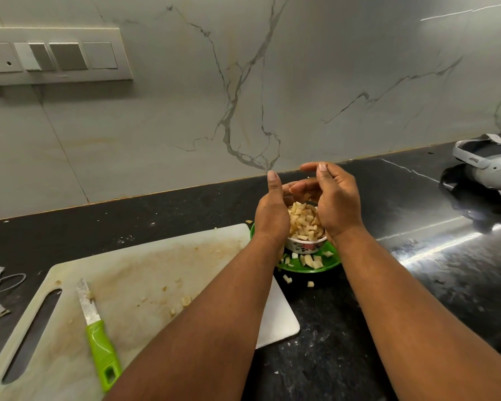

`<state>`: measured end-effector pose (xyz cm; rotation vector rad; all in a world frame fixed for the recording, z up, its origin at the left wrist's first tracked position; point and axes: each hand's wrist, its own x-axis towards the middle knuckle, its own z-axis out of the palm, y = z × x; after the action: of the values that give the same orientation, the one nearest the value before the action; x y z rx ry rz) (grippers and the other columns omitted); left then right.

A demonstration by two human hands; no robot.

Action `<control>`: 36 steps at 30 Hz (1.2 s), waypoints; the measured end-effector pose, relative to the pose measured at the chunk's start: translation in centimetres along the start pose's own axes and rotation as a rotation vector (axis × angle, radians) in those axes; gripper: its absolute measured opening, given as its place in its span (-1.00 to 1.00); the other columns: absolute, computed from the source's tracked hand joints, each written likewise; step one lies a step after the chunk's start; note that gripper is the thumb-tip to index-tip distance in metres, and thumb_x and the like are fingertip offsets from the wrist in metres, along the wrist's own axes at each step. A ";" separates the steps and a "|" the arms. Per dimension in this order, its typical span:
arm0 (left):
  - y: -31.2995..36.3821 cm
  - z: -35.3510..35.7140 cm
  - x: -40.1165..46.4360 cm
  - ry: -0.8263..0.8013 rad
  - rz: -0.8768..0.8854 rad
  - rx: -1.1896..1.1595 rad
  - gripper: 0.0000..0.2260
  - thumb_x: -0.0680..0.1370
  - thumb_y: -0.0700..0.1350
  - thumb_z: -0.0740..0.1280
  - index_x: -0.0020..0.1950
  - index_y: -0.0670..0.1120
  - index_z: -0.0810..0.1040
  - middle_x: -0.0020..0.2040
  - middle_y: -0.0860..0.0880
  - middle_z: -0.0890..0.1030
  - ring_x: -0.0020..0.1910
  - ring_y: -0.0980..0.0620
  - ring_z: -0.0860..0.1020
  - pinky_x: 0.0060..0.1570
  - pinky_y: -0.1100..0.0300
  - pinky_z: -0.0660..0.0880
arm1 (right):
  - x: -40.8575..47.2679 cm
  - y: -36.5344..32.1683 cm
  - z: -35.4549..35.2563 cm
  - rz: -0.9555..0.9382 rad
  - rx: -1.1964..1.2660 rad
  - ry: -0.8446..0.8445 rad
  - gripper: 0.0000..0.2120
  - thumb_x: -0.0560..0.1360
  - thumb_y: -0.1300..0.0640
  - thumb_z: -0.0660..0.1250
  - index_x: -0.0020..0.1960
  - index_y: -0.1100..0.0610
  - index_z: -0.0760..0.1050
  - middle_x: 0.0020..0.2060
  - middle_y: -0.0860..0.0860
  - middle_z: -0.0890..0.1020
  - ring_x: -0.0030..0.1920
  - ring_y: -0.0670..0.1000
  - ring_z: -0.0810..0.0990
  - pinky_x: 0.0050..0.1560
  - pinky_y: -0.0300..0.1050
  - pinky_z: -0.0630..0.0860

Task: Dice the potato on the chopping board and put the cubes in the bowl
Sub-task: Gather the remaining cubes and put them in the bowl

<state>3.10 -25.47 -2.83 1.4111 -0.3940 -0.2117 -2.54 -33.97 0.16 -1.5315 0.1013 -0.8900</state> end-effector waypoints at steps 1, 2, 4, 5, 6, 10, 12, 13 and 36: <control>0.1 -0.1 0.0 0.005 -0.001 -0.020 -0.27 0.62 0.44 -0.10 0.08 0.05 0.75 0.02 0.02 0.75 0.14 0.01 0.67 0.33 -0.15 0.49 | 0.1 0.1 -0.1 -0.006 -0.011 0.009 -0.65 0.72 0.13 0.04 0.14 0.25 0.56 -0.28 0.15 0.70 -0.16 0.10 0.73 -0.11 -0.11 0.63; 0.0 -0.1 0.0 0.001 0.003 -0.033 -0.28 0.62 0.44 -0.09 0.10 0.05 0.75 0.04 0.01 0.75 0.16 0.01 0.66 0.35 -0.17 0.48 | 0.1 0.2 -0.1 -0.009 -0.022 0.016 -0.64 0.72 0.11 0.04 0.14 0.24 0.57 -0.28 0.16 0.70 -0.15 0.10 0.72 -0.09 -0.09 0.63; 0.1 -0.1 -0.1 -0.014 0.015 -0.060 -0.27 0.61 0.46 -0.09 0.17 0.04 0.72 0.07 0.00 0.75 0.20 0.00 0.66 0.39 -0.19 0.46 | 0.2 0.4 -0.2 -0.012 -0.043 0.026 -0.63 0.72 0.07 0.04 0.12 0.22 0.58 -0.26 0.20 0.69 -0.13 0.12 0.72 0.00 0.01 0.64; 0.1 -0.1 -0.2 -0.025 0.024 -0.074 -0.26 0.59 0.48 -0.09 0.20 0.04 0.70 0.09 0.00 0.75 0.21 -0.01 0.66 0.40 -0.19 0.45 | 0.3 0.5 -0.3 -0.013 -0.050 0.021 -0.63 0.72 0.06 0.05 0.12 0.22 0.59 -0.25 0.21 0.69 -0.12 0.14 0.71 0.04 0.06 0.64; 0.2 -0.1 -0.3 -0.037 0.035 -0.082 -0.24 0.56 0.51 -0.08 0.24 0.03 0.69 0.10 -0.01 0.74 0.22 -0.01 0.65 0.41 -0.18 0.44 | 0.3 0.5 -0.4 -0.016 -0.055 0.006 -0.64 0.72 0.07 0.06 0.13 0.22 0.59 -0.24 0.22 0.69 -0.11 0.15 0.71 0.07 0.10 0.63; 0.5 -0.1 -0.5 -0.021 0.066 -0.081 -0.16 0.48 0.53 -0.10 0.39 0.03 0.60 0.18 -0.04 0.72 0.26 -0.02 0.62 0.45 -0.11 0.39 | 0.6 0.0 -0.8 -0.041 -0.180 -0.091 -0.65 0.57 0.35 0.17 0.31 0.15 0.50 -0.19 0.10 0.72 -0.03 0.03 0.71 0.16 0.07 0.60; 0.6 -0.1 -0.5 -0.014 0.072 -0.106 -0.16 0.47 0.51 -0.10 0.42 0.02 0.57 0.19 -0.09 0.71 0.24 -0.02 0.63 0.38 -0.02 0.45 | 0.6 -0.2 -0.9 -0.057 -0.248 -0.131 -0.49 0.52 0.41 0.20 0.41 0.09 0.41 -0.13 0.04 0.73 -0.02 -0.02 0.71 0.13 -0.03 0.61; 0.7 -0.2 -0.5 -0.016 0.071 -0.127 -0.16 0.47 0.50 -0.10 0.43 0.01 0.56 0.20 -0.11 0.70 0.24 -0.03 0.64 0.33 0.03 0.48 | 0.6 -0.3 -1.0 -0.059 -0.260 -0.150 -0.45 0.51 0.44 0.22 0.44 0.07 0.38 -0.09 0.03 0.73 -0.03 -0.03 0.72 0.10 -0.07 0.62; 6.7 -4.7 -1.1 0.104 0.106 -0.100 -0.45 0.65 0.38 0.06 0.18 0.04 0.66 0.29 -0.09 0.65 0.32 -0.05 0.55 0.46 -0.12 0.34 | -2.2 -4.0 2.8 -0.300 -0.185 -0.140 -0.72 0.43 0.43 0.26 0.03 0.19 0.61 -0.23 0.07 0.68 -0.21 0.04 0.69 -0.11 -0.08 0.65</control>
<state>3.28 -19.70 3.11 1.2934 -0.3666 -0.0708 -4.15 -29.68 2.90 -1.8077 -0.1559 -1.0276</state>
